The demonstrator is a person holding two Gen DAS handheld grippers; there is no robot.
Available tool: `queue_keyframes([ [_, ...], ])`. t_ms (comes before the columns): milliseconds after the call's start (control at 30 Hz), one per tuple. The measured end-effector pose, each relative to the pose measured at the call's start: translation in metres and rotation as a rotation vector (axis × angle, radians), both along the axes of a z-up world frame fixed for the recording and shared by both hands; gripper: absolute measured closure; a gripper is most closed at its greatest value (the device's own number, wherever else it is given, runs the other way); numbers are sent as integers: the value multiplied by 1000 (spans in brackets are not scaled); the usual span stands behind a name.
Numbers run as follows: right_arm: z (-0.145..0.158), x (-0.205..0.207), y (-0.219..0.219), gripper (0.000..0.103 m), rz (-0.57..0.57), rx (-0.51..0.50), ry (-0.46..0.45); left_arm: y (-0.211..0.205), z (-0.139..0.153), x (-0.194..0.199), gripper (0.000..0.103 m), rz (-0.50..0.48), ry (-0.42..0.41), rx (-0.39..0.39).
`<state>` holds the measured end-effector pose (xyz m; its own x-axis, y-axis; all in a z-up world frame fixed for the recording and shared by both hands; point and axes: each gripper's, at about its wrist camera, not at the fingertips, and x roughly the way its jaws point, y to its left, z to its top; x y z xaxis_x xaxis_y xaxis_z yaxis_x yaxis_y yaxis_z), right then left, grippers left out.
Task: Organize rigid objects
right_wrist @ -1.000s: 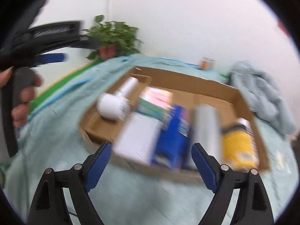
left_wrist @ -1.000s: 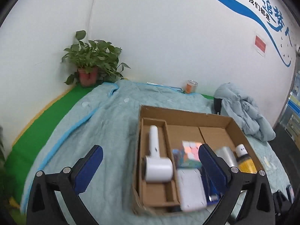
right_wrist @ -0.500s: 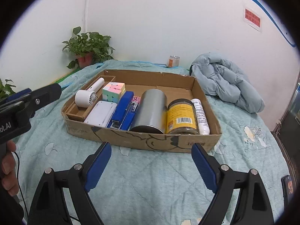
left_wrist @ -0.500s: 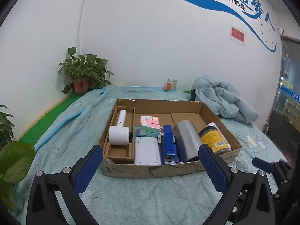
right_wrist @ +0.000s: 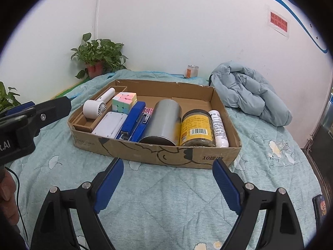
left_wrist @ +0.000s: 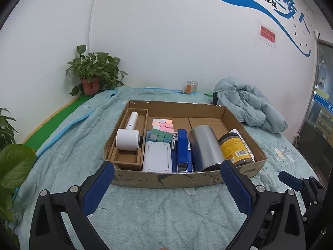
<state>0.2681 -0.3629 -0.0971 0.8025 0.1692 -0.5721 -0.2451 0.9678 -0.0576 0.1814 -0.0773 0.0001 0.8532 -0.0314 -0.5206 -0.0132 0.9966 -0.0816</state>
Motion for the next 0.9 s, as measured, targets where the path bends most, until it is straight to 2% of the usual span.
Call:
queue_keyframes([
  [100,-2,6,-2,16,1,2,11,3,-8,9,1,3,21,-17],
  [600,-15,22,-6,16,1,-9,34,-3,-34,40,1,-16,79,-10],
  [900,-18,26,-4,16,9,-10,47,-4,-36,44,1,-26,79,-13],
])
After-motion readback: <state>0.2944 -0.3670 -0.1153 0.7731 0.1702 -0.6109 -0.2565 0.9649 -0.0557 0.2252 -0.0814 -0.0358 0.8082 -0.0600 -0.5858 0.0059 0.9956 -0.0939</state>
